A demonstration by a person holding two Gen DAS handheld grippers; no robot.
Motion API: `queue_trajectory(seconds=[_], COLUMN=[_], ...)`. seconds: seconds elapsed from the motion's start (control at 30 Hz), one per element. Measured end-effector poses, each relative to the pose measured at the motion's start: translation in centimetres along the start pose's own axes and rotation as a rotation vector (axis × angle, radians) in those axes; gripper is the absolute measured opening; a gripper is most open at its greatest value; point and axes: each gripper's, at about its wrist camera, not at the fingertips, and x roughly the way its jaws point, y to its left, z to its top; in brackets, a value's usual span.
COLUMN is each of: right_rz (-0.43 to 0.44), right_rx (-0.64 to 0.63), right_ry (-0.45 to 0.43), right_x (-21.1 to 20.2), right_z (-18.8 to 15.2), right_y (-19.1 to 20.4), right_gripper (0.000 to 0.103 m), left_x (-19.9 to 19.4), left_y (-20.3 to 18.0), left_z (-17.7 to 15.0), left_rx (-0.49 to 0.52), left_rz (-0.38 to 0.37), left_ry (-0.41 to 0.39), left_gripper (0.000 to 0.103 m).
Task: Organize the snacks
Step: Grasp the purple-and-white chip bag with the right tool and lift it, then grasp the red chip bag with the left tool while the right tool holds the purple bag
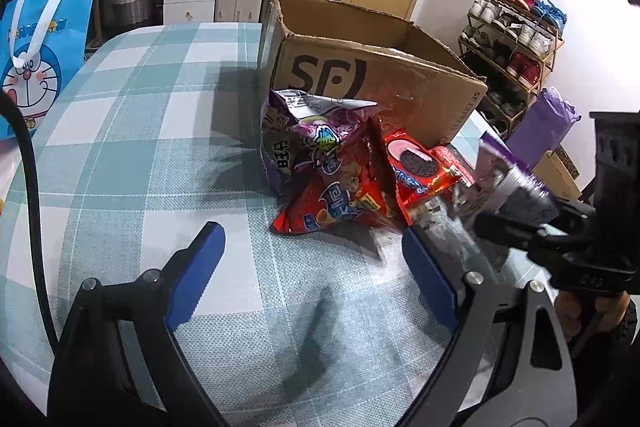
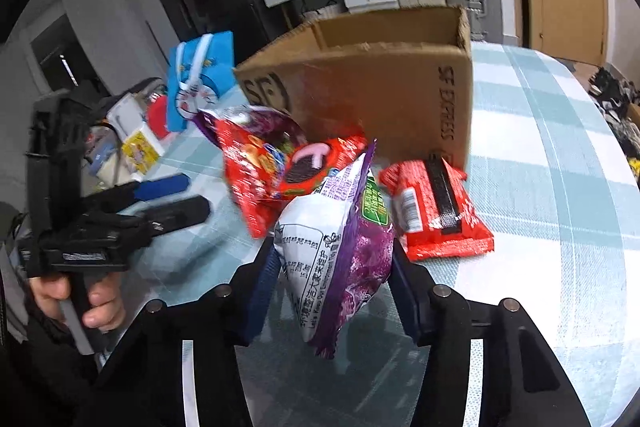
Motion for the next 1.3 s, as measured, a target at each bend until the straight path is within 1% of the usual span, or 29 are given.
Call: queue_trajectory(seconds=[0.07, 0.27, 0.37, 0.53, 0.63, 0.73, 0.83, 0.87, 0.93, 1.0, 1.07, 1.23, 1.3], right_rz=[0.009, 0.021, 0.021, 0.024, 0.028, 0.029, 0.027, 0.035, 0.048, 0.043, 0.051, 0.053, 0.053], right_rx=[0.001, 0.018, 0.030, 0.033, 0.037, 0.038, 0.041, 0.050, 0.061, 0.052, 0.056, 0.052, 0.053], right_ry=[-0.009, -0.051, -0.070, -0.087, -0.095, -0.097, -0.097, -0.096, -0.094, -0.089, -0.086, -0.085, -0.088], right_x=[-0.6, -2.5, -3.4, -4.4, -4.8, -4.9, -5.1, -5.0, -4.9, -4.8, -4.7, -4.6, -4.6], right_z=[0.2, 0.8, 1.1, 1.3, 1.4, 1.3, 1.3, 1.3, 1.3, 1.2, 1.2, 1.3, 1.4], right_y=[0.1, 0.0, -0.3, -0.6, -0.6, -0.7, -0.9, -1.0, -1.1, -0.9, -1.0, -0.9, -1.0], right_gripper=[0.052, 0.052, 0.052, 0.052, 0.052, 0.052, 0.052, 0.052, 0.052, 0.052, 0.052, 0.052, 0.052], left_x=[0.2, 1.4, 1.9, 3.1, 4.0, 4.5, 5.0, 5.2, 5.6, 6.0, 6.4, 6.6, 6.5], left_y=[0.1, -0.1, -0.9, -1.6, -1.8, -1.7, -1.4, -1.3, -1.0, -1.1, -1.2, -1.0, -1.1], left_z=[0.0, 0.1, 0.5, 1.1, 1.5, 1.7, 1.9, 1.9, 2.0, 2.1, 2.2, 2.5, 2.3], left_rx=[-0.006, -0.052, -0.047, -0.066, -0.080, -0.081, -0.081, -0.085, -0.094, -0.088, -0.080, -0.086, -0.078], left_rz=[-0.004, -0.050, -0.025, -0.017, 0.029, 0.013, 0.026, 0.019, 0.004, -0.018, -0.012, -0.040, -0.036], left_ry=[0.004, 0.030, 0.021, 0.023, 0.027, 0.035, 0.039, 0.043, 0.053, 0.063, 0.068, 0.058, 0.053], left_gripper=[0.090, 0.090, 0.090, 0.090, 0.090, 0.090, 0.090, 0.090, 0.088, 0.082, 0.082, 0.075, 0.067])
